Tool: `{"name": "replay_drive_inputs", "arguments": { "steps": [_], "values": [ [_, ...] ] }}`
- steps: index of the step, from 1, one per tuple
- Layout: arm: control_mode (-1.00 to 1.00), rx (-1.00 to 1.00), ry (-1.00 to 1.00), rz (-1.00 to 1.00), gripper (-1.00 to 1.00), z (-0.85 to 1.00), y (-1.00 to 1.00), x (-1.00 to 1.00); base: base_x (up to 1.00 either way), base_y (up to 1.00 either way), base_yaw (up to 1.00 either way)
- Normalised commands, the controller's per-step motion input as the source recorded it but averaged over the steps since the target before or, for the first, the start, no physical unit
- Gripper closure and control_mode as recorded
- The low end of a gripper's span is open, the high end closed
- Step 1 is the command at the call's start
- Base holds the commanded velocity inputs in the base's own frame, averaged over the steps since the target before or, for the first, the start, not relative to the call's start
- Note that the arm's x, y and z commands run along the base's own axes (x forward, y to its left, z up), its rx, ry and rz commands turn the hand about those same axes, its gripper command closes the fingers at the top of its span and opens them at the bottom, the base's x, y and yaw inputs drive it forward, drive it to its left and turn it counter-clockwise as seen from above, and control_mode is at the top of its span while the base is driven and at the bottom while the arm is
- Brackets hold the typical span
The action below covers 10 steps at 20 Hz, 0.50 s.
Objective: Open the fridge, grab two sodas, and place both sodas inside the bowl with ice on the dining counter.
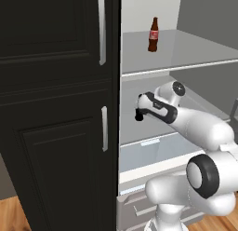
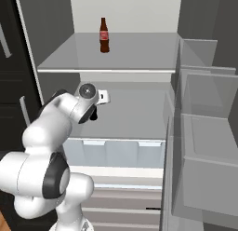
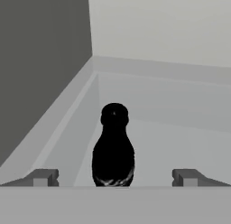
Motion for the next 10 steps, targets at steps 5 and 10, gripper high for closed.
{"name": "replay_drive_inputs", "arguments": {
  "steps": [5,10],
  "values": [
    [-1.0,-0.01,0.0,0.0,-1.0,-0.21,0.12,0.18,0.0,0.0,0.0],
    [-1.0,-0.01,0.0,0.0,-1.0,-0.18,0.14,0.19,0.0,0.0,0.0]
  ]
}}
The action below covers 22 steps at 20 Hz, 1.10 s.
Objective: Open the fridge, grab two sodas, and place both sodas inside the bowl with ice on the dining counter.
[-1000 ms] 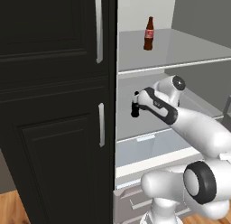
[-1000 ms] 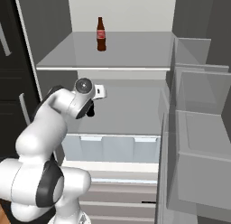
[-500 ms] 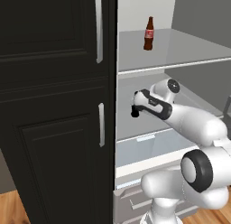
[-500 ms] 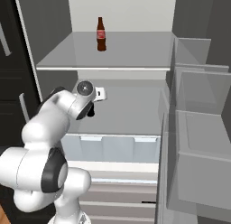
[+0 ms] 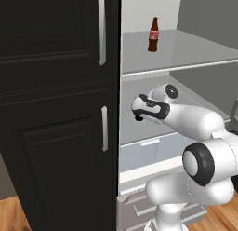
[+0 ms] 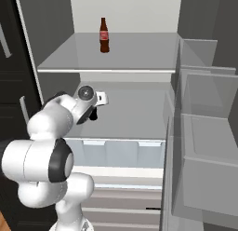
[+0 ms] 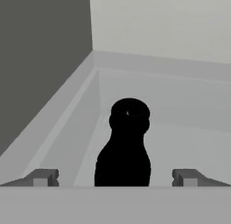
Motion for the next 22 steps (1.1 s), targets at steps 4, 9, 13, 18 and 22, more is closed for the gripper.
{"name": "replay_drive_inputs", "arguments": {
  "steps": [4,9,13,18,22],
  "values": [
    [-1.0,0.0,0.0,0.0,-1.0,-0.14,0.05,0.21,0.0,0.0,0.0],
    [-1.0,0.0,0.0,0.0,1.0,-0.09,-0.01,0.24,0.0,0.0,0.0],
    [-1.0,0.0,0.0,0.01,1.0,-0.13,-0.08,0.23,0.0,0.0,0.0],
    [-1.0,0.0,0.0,0.01,1.0,-0.16,-0.03,0.15,0.0,0.0,0.0],
    [-1.0,0.0,0.01,0.0,1.0,-0.13,0.0,0.08,0.0,0.0,0.0]
  ]
}}
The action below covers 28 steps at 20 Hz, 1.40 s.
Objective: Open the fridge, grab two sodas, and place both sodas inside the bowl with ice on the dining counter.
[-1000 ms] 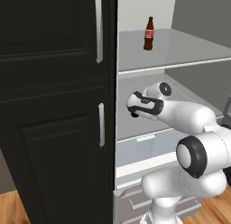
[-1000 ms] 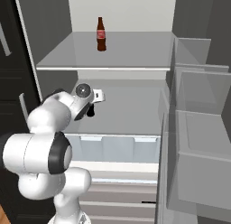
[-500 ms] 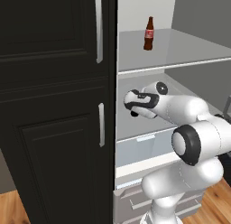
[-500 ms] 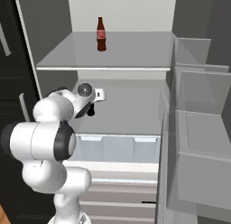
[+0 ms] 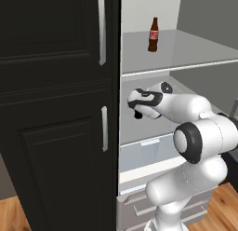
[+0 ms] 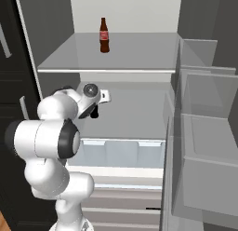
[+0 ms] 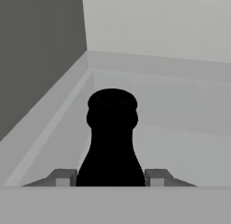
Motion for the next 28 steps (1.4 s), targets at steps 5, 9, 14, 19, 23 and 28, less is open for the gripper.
{"name": "replay_drive_inputs", "arguments": {
  "steps": [5,9,14,19,23,28],
  "values": [
    [-1.0,0.0,-0.01,0.0,1.0,-0.04,0.0,0.0,0.0,0.0,0.0],
    [-1.0,0.0,-0.1,0.0,1.0,-0.09,-0.01,-0.27,0.0,0.0,0.0],
    [-1.0,0.01,-0.1,0.0,1.0,-0.21,-0.13,-0.62,0.0,0.0,0.0],
    [-1.0,0.06,-0.11,0.0,1.0,-0.11,-0.29,-0.89,0.0,0.0,0.0],
    [-1.0,0.05,-0.07,-0.02,1.0,0.15,-0.24,-1.0,0.0,0.0,0.0],
    [-1.0,0.01,0.02,-0.1,1.0,0.71,-0.09,-0.97,0.0,0.0,0.0]
  ]
}}
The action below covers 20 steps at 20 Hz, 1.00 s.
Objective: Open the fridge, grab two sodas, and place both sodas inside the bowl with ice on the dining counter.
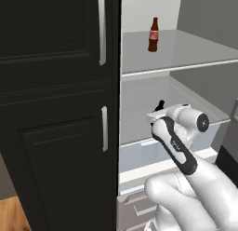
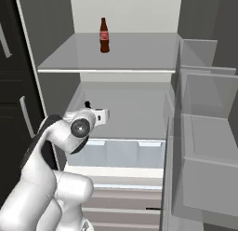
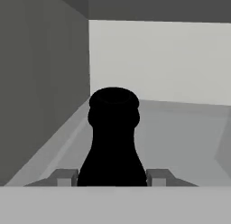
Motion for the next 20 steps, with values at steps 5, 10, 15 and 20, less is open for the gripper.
{"name": "replay_drive_inputs", "arguments": {
  "steps": [5,10,15,20],
  "values": [
    [-1.0,0.01,0.18,-0.16,1.0,0.68,-0.17,-0.91,0.0,0.0,0.0],
    [-1.0,0.0,0.27,-0.12,1.0,0.28,-0.29,-0.96,0.0,0.0,0.0],
    [-1.0,0.0,0.19,-0.07,1.0,0.2,-0.22,-1.0,0.0,0.0,0.0],
    [-1.0,0.0,0.01,-0.01,1.0,0.18,-0.02,-1.0,0.0,0.0,0.0]
  ]
}}
